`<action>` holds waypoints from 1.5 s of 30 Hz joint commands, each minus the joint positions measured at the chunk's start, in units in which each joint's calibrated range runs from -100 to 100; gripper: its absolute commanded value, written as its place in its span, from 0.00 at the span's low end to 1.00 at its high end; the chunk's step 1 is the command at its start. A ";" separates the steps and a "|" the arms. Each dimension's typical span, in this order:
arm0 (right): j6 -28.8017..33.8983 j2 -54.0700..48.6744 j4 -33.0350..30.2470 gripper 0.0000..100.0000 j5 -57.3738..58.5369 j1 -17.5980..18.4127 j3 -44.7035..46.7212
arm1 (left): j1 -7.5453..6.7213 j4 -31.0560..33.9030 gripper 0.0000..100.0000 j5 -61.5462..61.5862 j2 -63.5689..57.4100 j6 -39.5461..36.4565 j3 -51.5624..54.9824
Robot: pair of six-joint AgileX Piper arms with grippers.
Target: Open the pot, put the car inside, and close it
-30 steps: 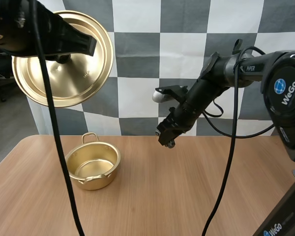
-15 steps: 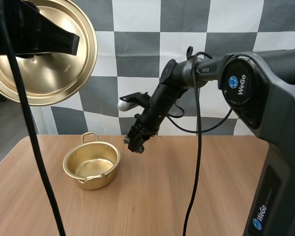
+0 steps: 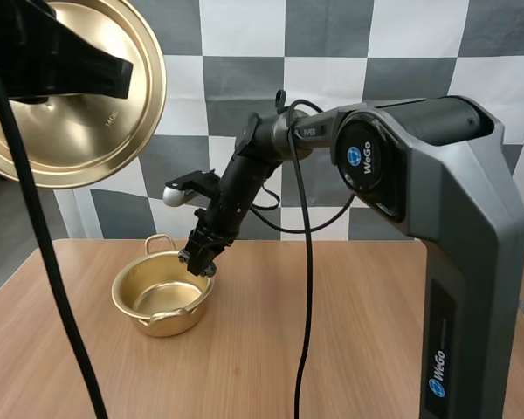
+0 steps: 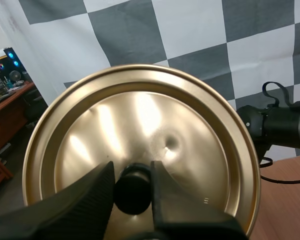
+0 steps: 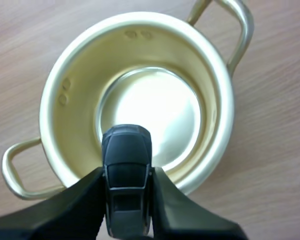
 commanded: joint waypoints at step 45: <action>6.92 19.57 1.98 0.00 0.00 3.43 -19.69 | -0.02 -1.60 0.16 0.02 -0.05 0.70 0.02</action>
